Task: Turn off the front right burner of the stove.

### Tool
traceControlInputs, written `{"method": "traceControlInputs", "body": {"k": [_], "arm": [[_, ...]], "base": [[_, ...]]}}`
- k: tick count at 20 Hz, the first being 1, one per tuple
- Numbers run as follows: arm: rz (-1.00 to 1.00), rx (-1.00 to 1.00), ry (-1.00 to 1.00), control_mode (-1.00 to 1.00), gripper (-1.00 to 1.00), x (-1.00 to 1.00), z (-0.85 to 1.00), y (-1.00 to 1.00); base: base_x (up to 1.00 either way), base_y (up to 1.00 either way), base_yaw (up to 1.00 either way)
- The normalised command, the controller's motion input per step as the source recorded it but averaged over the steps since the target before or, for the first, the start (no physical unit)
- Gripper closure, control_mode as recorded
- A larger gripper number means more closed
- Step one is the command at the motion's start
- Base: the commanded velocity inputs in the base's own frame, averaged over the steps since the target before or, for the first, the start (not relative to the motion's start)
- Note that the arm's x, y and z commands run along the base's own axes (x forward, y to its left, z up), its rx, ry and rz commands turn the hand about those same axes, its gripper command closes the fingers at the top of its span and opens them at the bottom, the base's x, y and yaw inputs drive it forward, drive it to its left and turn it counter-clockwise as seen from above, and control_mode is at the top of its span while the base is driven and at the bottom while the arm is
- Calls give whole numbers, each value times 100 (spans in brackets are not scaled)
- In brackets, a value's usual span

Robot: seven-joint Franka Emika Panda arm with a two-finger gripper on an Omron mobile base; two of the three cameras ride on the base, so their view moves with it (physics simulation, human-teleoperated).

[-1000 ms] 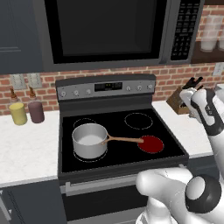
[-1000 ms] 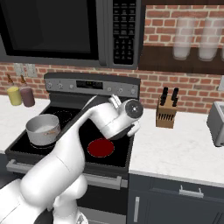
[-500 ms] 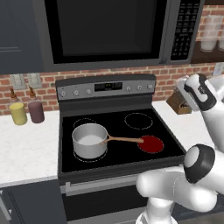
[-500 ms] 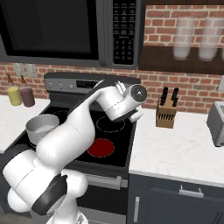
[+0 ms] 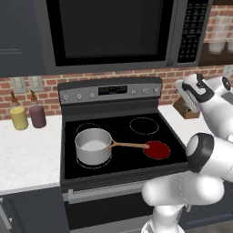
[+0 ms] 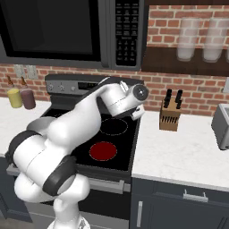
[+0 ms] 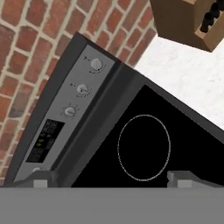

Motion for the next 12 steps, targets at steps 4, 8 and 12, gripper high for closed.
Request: {"method": "traceControlInputs", "body": {"k": [4,8,12], "arm": [[0,1,-10,-100,-100,56,-24,18],[0,1,-9,-100,-100,58,-19,3],[0,0,-5,-100,-100,59,-16,0]], "base": [[0,0,0],[0,0,0],[0,0,0]]}}
